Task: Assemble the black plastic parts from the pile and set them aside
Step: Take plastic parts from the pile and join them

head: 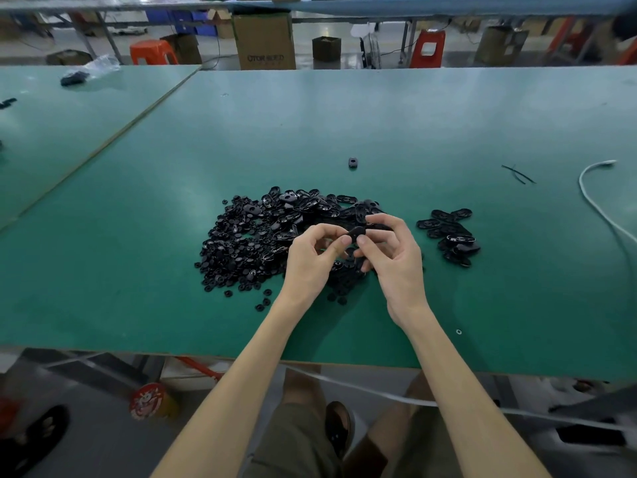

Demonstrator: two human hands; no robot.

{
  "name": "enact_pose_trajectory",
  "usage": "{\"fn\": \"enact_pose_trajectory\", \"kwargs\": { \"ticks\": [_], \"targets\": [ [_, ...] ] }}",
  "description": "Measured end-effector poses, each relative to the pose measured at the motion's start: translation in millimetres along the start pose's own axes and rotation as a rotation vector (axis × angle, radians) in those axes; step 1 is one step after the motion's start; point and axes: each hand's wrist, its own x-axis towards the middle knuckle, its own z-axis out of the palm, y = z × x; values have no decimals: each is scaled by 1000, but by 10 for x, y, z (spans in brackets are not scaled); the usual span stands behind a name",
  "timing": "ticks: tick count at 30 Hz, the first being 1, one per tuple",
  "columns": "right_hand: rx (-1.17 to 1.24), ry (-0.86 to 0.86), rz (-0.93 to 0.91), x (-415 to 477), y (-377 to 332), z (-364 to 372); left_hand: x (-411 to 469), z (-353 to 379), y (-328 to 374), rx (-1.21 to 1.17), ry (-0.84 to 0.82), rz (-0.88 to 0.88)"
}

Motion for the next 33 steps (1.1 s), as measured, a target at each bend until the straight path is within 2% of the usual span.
{"fn": "enact_pose_trajectory", "kwargs": {
  "ticks": [5,9,15,33],
  "targets": [
    [-153,5,-48,-3,-10,23,-6,17,7,9,-22,-13],
    [-187,85,-80,2,-6,8,-1,26,5,38,-14,-18],
    [-281,25,-78,6,15,28,-3,8,-10,16,-13,-31],
    [-440,43,-67,-6,12,62,-15,32,9,86,-38,-6]
  ]
}}
